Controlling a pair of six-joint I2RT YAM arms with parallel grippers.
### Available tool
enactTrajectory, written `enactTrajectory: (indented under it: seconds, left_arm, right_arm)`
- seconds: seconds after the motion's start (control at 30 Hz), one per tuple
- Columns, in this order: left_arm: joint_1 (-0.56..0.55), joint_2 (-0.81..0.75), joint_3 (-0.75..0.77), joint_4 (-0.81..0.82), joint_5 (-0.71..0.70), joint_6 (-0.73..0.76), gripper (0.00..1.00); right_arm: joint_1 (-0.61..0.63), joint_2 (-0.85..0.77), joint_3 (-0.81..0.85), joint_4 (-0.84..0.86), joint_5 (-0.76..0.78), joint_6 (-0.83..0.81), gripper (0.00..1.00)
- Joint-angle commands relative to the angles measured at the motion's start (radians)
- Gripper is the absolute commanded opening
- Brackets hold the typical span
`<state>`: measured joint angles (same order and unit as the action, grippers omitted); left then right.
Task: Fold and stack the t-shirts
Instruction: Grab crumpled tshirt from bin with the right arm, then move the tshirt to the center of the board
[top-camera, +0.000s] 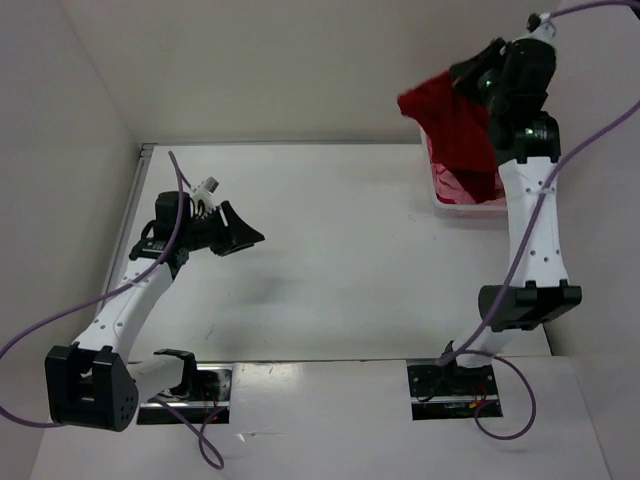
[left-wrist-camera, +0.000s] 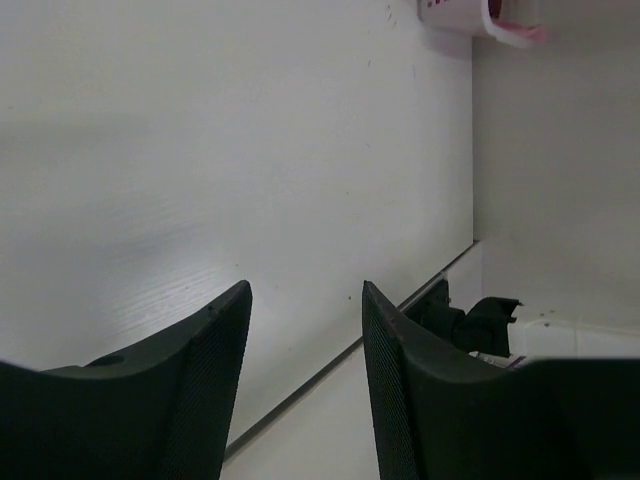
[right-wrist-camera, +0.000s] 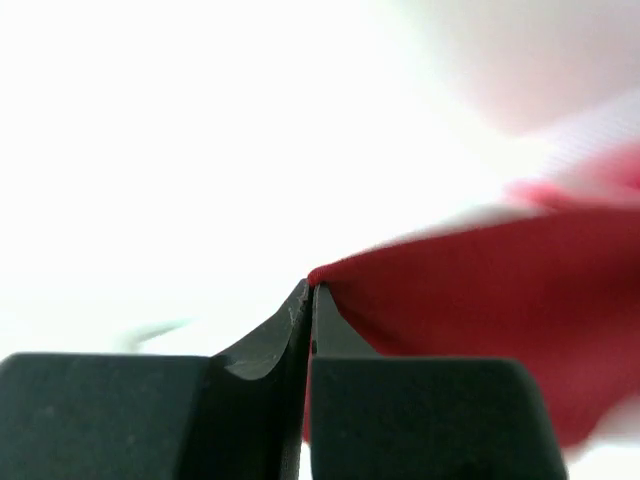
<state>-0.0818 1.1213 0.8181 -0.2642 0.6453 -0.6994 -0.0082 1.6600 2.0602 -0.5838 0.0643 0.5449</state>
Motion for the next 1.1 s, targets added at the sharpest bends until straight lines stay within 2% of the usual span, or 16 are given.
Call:
enactTrajectory:
  seconds: [0.0, 0.1, 0.23, 0.33, 0.43, 0.53, 0.57, 0.6, 0.63, 0.67, 0.73, 0.8, 0.83, 0.87, 0.97, 1.07]
  left_arm:
    - [0.005, 0.009, 0.064, 0.052, -0.050, -0.046, 0.56]
    - [0.014, 0.020, 0.073, 0.075, -0.073, -0.080, 0.56]
    - [0.091, 0.011, 0.082, 0.043, -0.102, -0.106, 0.56]
    - [0.143, 0.011, 0.095, 0.034, -0.102, -0.124, 0.56]
    - [0.165, 0.020, 0.076, 0.068, -0.082, -0.155, 0.57]
    - [0.174, 0.008, 0.076, 0.004, -0.145, -0.106, 0.57]
    - [0.183, -0.003, 0.091, -0.015, -0.174, -0.086, 0.57]
    - [0.183, -0.003, 0.102, -0.029, -0.211, -0.060, 0.58]
    - [0.183, -0.003, 0.102, -0.041, -0.222, -0.060, 0.58]
    - [0.192, -0.012, 0.102, -0.041, -0.222, -0.051, 0.58]
    - [0.192, -0.012, 0.102, -0.050, -0.266, -0.040, 0.58]
    - [0.192, -0.012, 0.102, -0.061, -0.312, -0.016, 0.58]
    - [0.192, -0.012, 0.092, -0.061, -0.328, -0.015, 0.58]
    - [0.192, -0.012, 0.092, -0.070, -0.341, 0.001, 0.58]
    - [0.154, -0.003, 0.043, -0.108, -0.395, 0.059, 0.60]
    - [0.081, -0.003, -0.028, -0.145, -0.427, 0.060, 0.64]
  right_arm:
    - [0.010, -0.075, 0.167, 0.154, -0.406, 0.171, 0.00]
    - [0.010, -0.014, 0.416, 0.264, -0.606, 0.340, 0.00]
    - [0.019, -0.005, 0.440, 0.522, -0.780, 0.613, 0.00]
    - [0.089, 0.003, 0.469, 0.634, -0.825, 0.699, 0.00]
    - [0.143, 0.026, 0.493, 0.589, -0.823, 0.653, 0.00]
    - [0.143, -0.063, 0.184, 0.625, -0.888, 0.563, 0.00]
    - [0.143, -0.098, -0.059, 0.625, -0.864, 0.462, 0.00]
    - [0.131, -0.144, -0.178, 0.653, -0.842, 0.428, 0.00]
    - [0.098, -0.144, -0.386, 0.677, -0.851, 0.428, 0.00]
    - [0.080, -0.144, -0.481, 0.750, -0.872, 0.428, 0.00]
    - [0.053, -0.103, -0.663, 0.733, -0.844, 0.374, 0.00]
    - [0.040, -0.060, -0.699, 0.549, -0.754, 0.226, 0.20]
    - [0.040, -0.024, -0.700, 0.465, -0.618, 0.190, 0.28]
    - [0.040, -0.023, -0.700, 0.385, -0.588, 0.166, 0.33]
    - [0.040, -0.128, -0.783, 0.328, -0.421, 0.155, 0.56]
    - [0.040, -0.250, -0.909, 0.285, -0.357, 0.164, 0.56]
